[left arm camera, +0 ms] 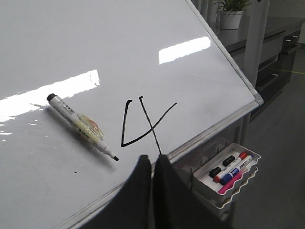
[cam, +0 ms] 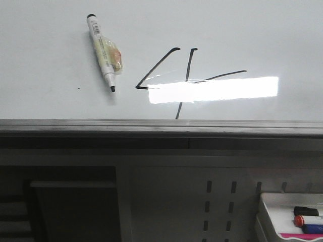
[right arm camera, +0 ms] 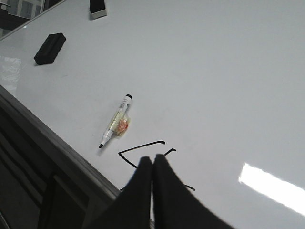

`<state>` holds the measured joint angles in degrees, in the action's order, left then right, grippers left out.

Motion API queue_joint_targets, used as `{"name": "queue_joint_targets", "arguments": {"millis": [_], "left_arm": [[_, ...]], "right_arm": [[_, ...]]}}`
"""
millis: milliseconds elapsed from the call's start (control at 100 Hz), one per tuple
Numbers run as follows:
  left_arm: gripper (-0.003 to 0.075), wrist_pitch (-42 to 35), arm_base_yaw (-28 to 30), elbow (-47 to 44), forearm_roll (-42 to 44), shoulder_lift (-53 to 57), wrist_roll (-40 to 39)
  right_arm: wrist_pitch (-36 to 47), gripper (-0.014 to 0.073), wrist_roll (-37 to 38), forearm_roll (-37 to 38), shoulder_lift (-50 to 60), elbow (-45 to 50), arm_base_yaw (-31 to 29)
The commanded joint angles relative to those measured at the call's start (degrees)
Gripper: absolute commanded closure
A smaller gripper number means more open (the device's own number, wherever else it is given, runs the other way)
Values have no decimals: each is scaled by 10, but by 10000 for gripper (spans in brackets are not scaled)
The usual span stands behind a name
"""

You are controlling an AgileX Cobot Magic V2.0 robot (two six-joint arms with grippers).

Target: Write number 4 on whiteboard

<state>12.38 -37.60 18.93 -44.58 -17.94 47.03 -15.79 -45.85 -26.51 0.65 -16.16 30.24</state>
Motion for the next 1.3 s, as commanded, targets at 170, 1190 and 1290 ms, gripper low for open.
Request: {"name": "queue_joint_targets", "arguments": {"millis": [170, 1190, 1290], "left_arm": [[741, -121, 55, -44, 179, 59, -105], [741, 58, 244, -211, 316, 197, -392], [741, 58, 244, -211, 316, 197, -392]], "right_arm": [[45, 637, -2, -6, 3, -14, -3], [45, 637, -2, -6, 3, -14, -3], [45, 637, -2, -6, 3, -14, -3]]}}
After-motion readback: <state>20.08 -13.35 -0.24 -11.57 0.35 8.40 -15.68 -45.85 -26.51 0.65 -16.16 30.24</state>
